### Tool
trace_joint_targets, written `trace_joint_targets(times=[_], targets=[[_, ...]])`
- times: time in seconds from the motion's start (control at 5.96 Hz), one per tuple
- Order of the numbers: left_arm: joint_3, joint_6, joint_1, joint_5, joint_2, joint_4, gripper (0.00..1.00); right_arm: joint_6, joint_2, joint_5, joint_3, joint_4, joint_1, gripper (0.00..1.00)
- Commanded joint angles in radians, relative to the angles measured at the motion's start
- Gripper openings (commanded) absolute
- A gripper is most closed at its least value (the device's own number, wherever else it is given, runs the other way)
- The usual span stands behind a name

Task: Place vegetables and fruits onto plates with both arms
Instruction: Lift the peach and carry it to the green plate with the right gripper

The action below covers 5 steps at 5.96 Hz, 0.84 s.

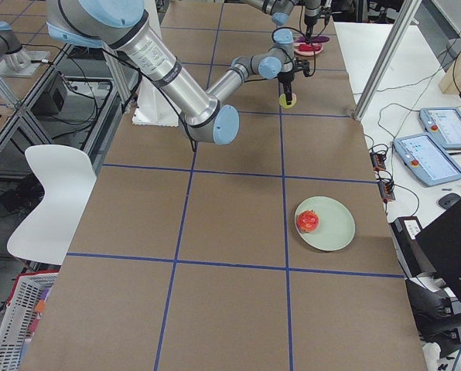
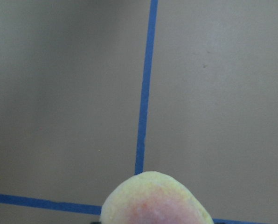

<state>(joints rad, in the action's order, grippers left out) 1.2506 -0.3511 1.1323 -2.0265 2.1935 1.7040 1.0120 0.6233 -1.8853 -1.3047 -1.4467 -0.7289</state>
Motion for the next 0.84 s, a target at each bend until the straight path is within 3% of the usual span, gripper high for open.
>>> trace_joint_targets(times=[0.0, 0.34, 0.67], targets=[[0.284, 0.038, 0.039, -0.144, -0.154, -0.108, 1.0, -0.106, 0.039, -0.055, -0.022, -0.023, -0.1, 0.0], [0.383, 0.015, 0.044, -0.126, -0.239, -0.107, 1.0, -0.339, 0.164, -0.122, -0.059, -0.018, -0.235, 0.0], [0.366, 0.023, 0.061, -0.092, -0.255, -0.104, 1.0, -0.522, 0.231, -0.113, 0.011, -0.002, -0.351, 0.0]])
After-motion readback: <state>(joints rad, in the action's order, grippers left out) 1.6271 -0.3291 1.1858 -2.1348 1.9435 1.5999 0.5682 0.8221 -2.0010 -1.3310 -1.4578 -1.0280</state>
